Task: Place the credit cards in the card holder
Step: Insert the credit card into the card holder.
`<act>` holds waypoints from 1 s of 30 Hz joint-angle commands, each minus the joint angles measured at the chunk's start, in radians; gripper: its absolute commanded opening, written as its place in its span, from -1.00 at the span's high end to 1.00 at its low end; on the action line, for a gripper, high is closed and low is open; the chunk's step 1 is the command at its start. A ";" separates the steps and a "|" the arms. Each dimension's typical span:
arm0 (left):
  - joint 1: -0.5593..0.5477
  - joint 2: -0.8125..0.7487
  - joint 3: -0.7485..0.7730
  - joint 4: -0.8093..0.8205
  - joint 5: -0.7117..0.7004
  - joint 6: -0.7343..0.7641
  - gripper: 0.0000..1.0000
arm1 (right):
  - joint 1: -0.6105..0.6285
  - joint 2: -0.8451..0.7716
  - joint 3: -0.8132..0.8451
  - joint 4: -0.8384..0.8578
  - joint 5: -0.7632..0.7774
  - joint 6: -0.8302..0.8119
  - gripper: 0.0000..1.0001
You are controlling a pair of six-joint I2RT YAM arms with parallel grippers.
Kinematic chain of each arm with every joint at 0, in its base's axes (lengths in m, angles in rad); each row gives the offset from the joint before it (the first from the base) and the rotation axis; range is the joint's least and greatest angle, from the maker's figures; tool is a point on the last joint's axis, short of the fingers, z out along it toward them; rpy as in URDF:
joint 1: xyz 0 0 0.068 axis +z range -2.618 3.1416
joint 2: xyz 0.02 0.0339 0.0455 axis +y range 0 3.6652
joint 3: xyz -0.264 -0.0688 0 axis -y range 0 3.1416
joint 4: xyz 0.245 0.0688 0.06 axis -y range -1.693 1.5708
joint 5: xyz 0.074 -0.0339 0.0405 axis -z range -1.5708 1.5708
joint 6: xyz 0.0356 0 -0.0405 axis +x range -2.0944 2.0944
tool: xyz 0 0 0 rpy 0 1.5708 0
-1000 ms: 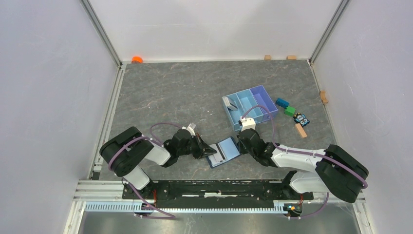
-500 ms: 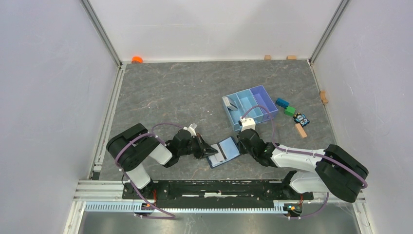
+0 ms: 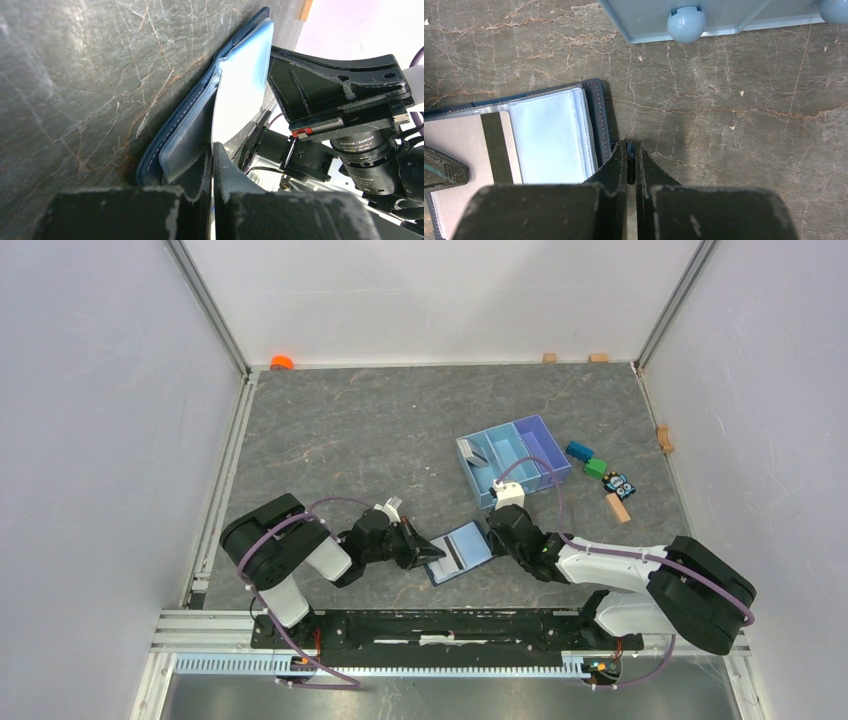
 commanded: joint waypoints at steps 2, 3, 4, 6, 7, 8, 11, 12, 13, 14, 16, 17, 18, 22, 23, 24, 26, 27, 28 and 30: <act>0.001 0.039 0.007 0.001 0.010 -0.003 0.96 | 0.005 0.022 -0.016 -0.135 0.007 0.010 1.00; 0.001 0.041 0.011 0.001 0.010 -0.001 0.96 | 0.006 0.021 -0.017 -0.135 0.007 0.010 1.00; 0.001 0.045 0.013 0.004 0.011 0.000 0.96 | 0.007 0.022 -0.017 -0.135 0.005 0.010 1.00; 0.001 0.052 0.018 0.006 0.013 0.002 0.96 | 0.006 0.024 -0.016 -0.136 0.004 0.011 1.00; 0.001 0.057 0.019 0.010 0.013 0.002 0.95 | 0.006 0.024 -0.015 -0.134 0.004 0.011 1.00; 0.001 0.060 0.019 0.013 0.013 0.003 0.96 | 0.006 0.026 -0.015 -0.134 0.004 0.011 1.00; 0.001 0.070 0.023 0.013 0.009 0.012 0.96 | 0.008 0.030 -0.015 -0.130 -0.001 0.011 1.00; 0.001 0.077 0.025 0.015 0.009 0.014 0.96 | 0.008 0.031 -0.014 -0.131 -0.003 0.011 1.00; 0.001 0.080 0.025 0.017 0.010 0.014 0.96 | 0.008 0.032 -0.015 -0.131 -0.002 0.011 1.00; 0.001 0.086 0.025 0.022 0.009 0.016 0.96 | 0.009 0.031 -0.015 -0.131 -0.002 0.011 1.00; 0.001 0.097 0.026 0.028 0.007 0.018 0.96 | 0.010 0.032 -0.015 -0.131 -0.005 0.011 1.00; 0.001 0.103 0.026 0.034 0.006 0.019 0.96 | 0.009 0.030 -0.015 -0.131 -0.004 0.011 1.00; 0.001 0.110 0.026 0.040 0.006 0.018 0.96 | 0.009 0.031 -0.015 -0.131 -0.003 0.010 1.00; 0.001 0.136 0.021 0.073 0.004 0.014 0.96 | 0.011 0.034 -0.014 -0.131 -0.005 0.011 1.00; 0.001 0.139 0.019 0.082 0.002 0.012 0.96 | 0.011 0.034 -0.013 -0.131 -0.005 0.012 1.00; 0.001 0.142 0.016 0.090 -0.001 0.012 0.96 | 0.011 0.034 -0.013 -0.131 -0.005 0.013 1.00; 0.001 0.145 0.014 0.093 -0.006 0.012 0.95 | 0.012 0.035 -0.014 -0.131 -0.004 0.013 1.00; 0.001 0.144 0.012 0.093 -0.010 0.013 0.96 | 0.013 0.036 -0.014 -0.131 -0.005 0.013 1.00; 0.001 0.144 0.008 0.096 -0.016 0.013 0.96 | 0.013 0.035 -0.013 -0.132 -0.004 0.013 1.00; 0.001 0.145 0.001 0.106 -0.030 0.018 0.95 | 0.013 0.036 -0.015 -0.133 -0.004 0.012 1.00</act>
